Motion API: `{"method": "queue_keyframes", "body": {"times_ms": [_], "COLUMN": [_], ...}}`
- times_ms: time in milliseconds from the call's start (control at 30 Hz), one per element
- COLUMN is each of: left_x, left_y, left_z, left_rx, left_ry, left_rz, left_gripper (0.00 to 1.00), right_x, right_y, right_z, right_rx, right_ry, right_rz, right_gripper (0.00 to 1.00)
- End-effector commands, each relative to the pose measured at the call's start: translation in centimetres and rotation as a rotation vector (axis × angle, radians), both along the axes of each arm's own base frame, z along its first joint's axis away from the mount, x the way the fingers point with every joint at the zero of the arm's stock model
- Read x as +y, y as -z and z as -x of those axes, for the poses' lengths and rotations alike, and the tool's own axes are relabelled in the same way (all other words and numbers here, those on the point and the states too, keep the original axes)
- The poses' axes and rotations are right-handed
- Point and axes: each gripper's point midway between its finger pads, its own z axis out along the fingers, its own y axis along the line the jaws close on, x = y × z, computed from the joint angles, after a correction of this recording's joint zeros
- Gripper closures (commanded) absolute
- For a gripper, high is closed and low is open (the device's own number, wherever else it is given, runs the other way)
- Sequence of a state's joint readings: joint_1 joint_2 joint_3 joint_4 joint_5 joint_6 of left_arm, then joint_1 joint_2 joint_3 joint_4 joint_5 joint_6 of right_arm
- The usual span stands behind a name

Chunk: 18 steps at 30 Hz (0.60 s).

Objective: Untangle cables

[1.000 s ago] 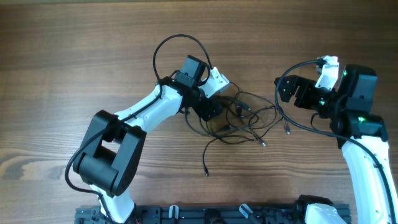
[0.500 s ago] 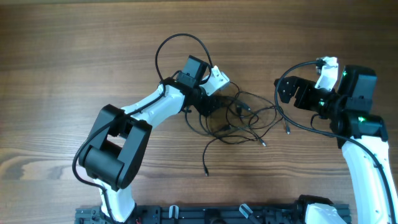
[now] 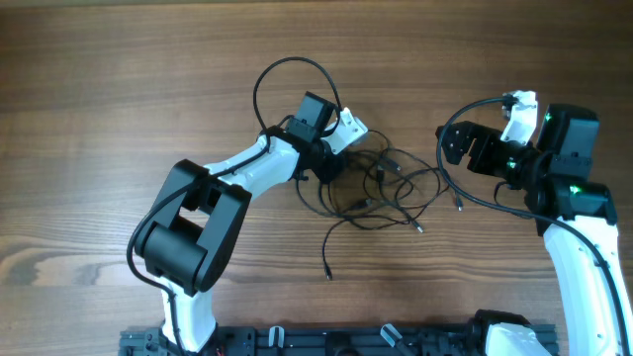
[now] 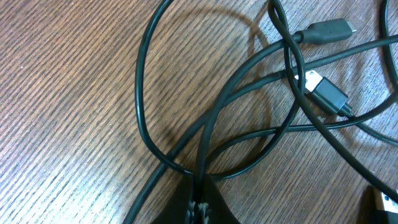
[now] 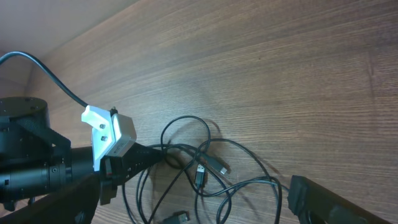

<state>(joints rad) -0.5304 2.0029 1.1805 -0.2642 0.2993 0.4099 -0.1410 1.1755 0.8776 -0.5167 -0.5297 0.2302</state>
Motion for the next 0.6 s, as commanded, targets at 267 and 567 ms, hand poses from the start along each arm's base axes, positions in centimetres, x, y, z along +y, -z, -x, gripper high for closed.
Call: {"method": "queue_keyframes", "body": {"times_ms": [267,567], "left_x": [-1.7,-5.9], "left_y": [-16.5,-23.9], "left_z": [-1.2,4.1], "left_rx": [-0.311,-0.442], "left_ry": [-0.02,0.119], "left_rz": [0.225,0.352], "left_gripper": [0.96,0.96], "right_x": [3.1,3.3], "right_y": [-1.3,-1.4], "right_z": [1.2,1.2], "right_rx": [-0.117,-0.131], "right_ry": [-0.269,-0.288], "right_rz": [-0.023,-0.023], "right_gripper": [0.0,0.0]}}
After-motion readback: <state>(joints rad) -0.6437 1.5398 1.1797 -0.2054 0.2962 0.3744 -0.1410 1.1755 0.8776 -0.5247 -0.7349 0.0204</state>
